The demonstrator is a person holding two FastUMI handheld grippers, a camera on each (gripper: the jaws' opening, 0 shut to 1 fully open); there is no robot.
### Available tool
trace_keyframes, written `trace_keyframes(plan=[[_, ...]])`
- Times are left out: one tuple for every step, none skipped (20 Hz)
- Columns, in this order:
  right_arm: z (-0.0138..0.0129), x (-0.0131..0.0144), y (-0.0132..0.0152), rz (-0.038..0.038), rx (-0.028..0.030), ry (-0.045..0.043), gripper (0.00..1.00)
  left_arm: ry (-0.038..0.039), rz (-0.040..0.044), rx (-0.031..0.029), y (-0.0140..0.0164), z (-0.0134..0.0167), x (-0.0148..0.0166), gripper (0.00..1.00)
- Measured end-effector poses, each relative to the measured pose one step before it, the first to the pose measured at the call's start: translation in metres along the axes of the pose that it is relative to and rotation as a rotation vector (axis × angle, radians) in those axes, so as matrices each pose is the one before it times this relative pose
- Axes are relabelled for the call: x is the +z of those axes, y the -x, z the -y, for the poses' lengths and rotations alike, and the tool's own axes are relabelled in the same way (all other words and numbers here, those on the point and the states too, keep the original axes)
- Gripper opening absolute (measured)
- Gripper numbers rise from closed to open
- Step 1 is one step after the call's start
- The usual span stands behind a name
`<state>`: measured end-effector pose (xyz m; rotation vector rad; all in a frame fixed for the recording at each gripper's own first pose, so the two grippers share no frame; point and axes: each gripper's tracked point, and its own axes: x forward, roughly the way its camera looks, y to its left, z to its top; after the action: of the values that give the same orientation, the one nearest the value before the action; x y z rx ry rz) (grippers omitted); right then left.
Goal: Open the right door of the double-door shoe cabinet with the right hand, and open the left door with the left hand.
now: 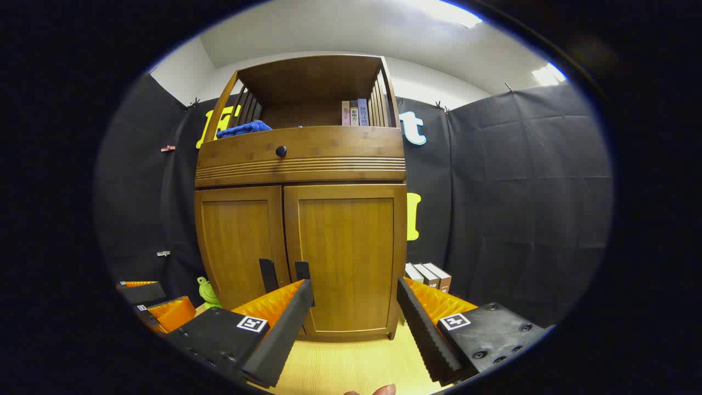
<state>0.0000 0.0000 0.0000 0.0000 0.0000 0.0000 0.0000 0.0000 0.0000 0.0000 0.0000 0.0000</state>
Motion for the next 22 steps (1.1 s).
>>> trace_keyframes(plan=[[-0.00100,0.00082,0.00036,-0.00090,-0.00045,-0.00010,0.95,0.00021,-0.00174,0.00156,-0.00049,-0.00107,-0.00123,0.96],[0.00048,-0.00059,-0.00080,0.00021,0.00083,-0.00007,0.98,-0.00063,0.00002,0.00067,0.00029,-0.00061,0.00176,0.96],[-0.00005,0.00010,0.00063,0.00087,-0.00007,0.00053,0.95,-0.00037,0.00198,0.00094,0.00066,-0.00047,0.00076,0.96],[0.00004,0.00018,0.00018,0.00315,0.00112,0.00177,1.00,-0.00006,0.00318,-0.00332,0.00000,-0.00047,0.00102,0.96],[-0.00041,-0.00008,-0.00009,0.00099,0.00142,0.00155,0.95,-0.00061,0.00182,-0.00097,-0.00009,-0.00047,0.00046,0.96],[-0.00121,-0.00030,0.00178,-0.00235,0.00174,0.00093,0.95,-0.00176,0.00255,-0.00061,0.00023,-0.00135,0.00111,0.96],[-0.00073,-0.00045,0.00091,-0.00235,0.00276,-0.00172,0.98,-0.00029,-0.00029,-0.00012,0.00027,-0.00027,-0.00054,0.96],[-0.00307,0.00019,0.00012,0.00030,-0.00035,-0.00164,0.98,0.00156,0.00024,-0.00040,0.00030,-0.00034,0.00189,0.96],[-0.00090,0.00086,-0.00004,0.00251,0.00097,-0.00209,0.95,0.00240,0.00147,-0.00172,0.00007,0.00018,-0.00008,0.96],[-0.00240,0.00078,-0.00067,0.00256,0.00345,-0.00085,0.95,0.00180,0.00127,-0.00228,0.00004,-0.00014,0.00202,0.96],[-0.00274,0.00048,0.00059,-0.00008,0.00954,0.00068,0.95,0.00163,-0.00094,-0.00186,-0.00011,-0.00017,0.00000,0.96],[-0.00378,-0.00023,0.00070,0.00034,0.01207,0.00076,1.00,0.00111,0.00062,-0.00075,-0.00036,-0.00067,0.00261,0.96],[-0.00287,-0.00026,-0.00021,-0.00283,0.01058,0.00322,1.00,-0.00102,0.00333,0.00007,-0.00010,-0.00117,0.00079,0.96],[-0.00077,0.00081,-0.00028,0.00329,0.00289,0.00170,1.00,-0.00378,0.00591,-0.00035,-0.00012,-0.00035,0.00346,0.96],[-0.00042,0.00168,0.00030,0.00454,-0.00130,0.00020,0.95,-0.00433,0.00774,-0.00125,-0.00060,-0.00017,0.00356,0.96],[-0.00081,0.00146,-0.00010,0.00574,-0.00065,-0.00196,0.98,-0.00321,0.00565,0.00186,-0.00123,-0.00096,0.00325,0.95],[-0.00202,0.00204,0.00083,0.00427,0.00425,-0.00361,0.98,-0.00050,0.00535,0.00238,-0.00037,-0.00148,0.00135,0.96],[-0.00052,0.00123,-0.00010,0.00653,0.00025,-0.00093,0.98,0.00310,0.00382,0.00413,-0.00165,-0.00190,0.00211,0.96],[0.00033,0.00107,-0.00133,0.00465,-0.00063,0.00160,0.98,0.00513,0.00217,0.00184,-0.00194,-0.00158,0.00002,0.96],[0.00073,-0.00065,-0.00230,0.00015,-0.00254,0.00027,1.00,0.00118,0.00159,0.00811,-0.00182,-0.00346,0.00154,0.96],[-0.00050,-0.00008,-0.00451,0.00048,0.00156,-0.00764,0.98,-0.00386,0.00313,0.00840,-0.00051,-0.00446,0.00019,0.96],[-0.00386,-0.00081,-0.00609,-0.00611,0.00848,-0.01114,1.00,-0.00737,0.00918,0.00884,-0.00085,-0.00336,0.00266,0.96]])
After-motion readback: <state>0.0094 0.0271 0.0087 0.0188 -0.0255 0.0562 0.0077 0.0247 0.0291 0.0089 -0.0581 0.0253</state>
